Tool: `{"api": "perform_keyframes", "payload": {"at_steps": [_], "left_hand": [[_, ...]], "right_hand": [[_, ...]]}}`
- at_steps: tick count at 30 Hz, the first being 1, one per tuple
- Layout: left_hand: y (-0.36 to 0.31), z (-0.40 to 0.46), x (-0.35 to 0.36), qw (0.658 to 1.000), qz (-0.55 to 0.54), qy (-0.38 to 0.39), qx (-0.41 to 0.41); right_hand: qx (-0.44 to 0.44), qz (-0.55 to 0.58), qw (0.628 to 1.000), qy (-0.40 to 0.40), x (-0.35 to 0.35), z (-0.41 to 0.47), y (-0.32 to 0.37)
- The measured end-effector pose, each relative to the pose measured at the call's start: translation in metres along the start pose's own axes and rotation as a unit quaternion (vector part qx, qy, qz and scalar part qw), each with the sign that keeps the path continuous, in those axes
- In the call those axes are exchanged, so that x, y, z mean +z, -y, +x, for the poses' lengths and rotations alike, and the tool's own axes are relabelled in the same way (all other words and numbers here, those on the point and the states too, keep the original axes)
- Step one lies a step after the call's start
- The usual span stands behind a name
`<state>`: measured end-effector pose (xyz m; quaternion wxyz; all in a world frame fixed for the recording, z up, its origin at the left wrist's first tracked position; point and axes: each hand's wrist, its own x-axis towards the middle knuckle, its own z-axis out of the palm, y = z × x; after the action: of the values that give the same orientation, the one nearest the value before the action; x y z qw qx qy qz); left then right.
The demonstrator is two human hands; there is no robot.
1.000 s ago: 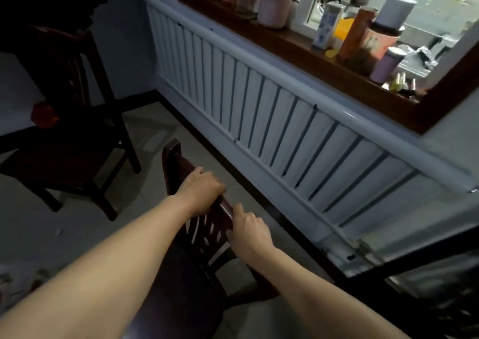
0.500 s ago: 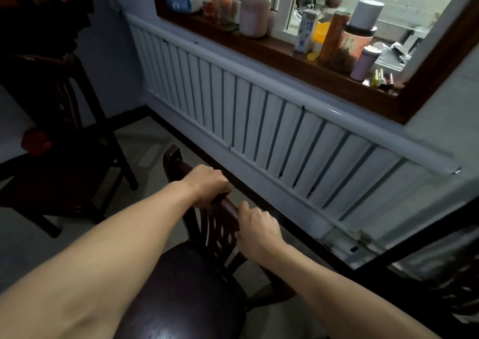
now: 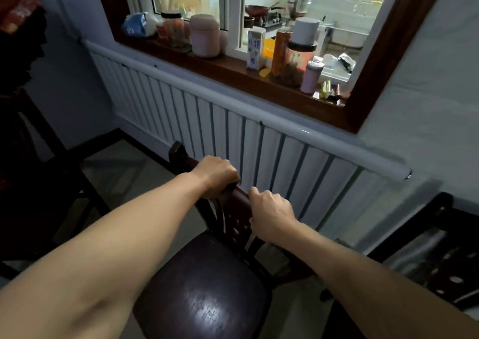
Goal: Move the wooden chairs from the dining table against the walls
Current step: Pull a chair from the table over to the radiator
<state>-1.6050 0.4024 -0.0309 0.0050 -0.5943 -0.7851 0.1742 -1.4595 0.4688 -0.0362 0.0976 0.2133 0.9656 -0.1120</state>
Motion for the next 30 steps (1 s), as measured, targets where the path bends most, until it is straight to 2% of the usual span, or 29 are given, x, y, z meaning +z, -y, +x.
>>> {"api": "perform_keyframes", "payload": {"at_steps": [12, 17, 21, 30], "left_hand": [[-0.014, 0.174, -0.031, 0.999, -0.033, 0.018, -0.005], [-0.011, 0.228, -0.012, 0.996, -0.079, -0.028, -0.018], [-0.012, 0.265, 0.001, 0.989, -0.133, -0.031, -0.059], [-0.024, 0.286, 0.020, 0.978, -0.189, -0.028, -0.081]], "right_hand": [[0.039, 0.049, 0.997, -0.038, -0.022, 0.102, -0.150], [0.054, 0.043, 0.996, -0.047, -0.021, 0.139, -0.187], [0.057, 0.034, 0.997, -0.029, -0.017, 0.162, -0.214], [0.061, 0.003, 0.998, 0.000, -0.009, 0.176, -0.231]]}}
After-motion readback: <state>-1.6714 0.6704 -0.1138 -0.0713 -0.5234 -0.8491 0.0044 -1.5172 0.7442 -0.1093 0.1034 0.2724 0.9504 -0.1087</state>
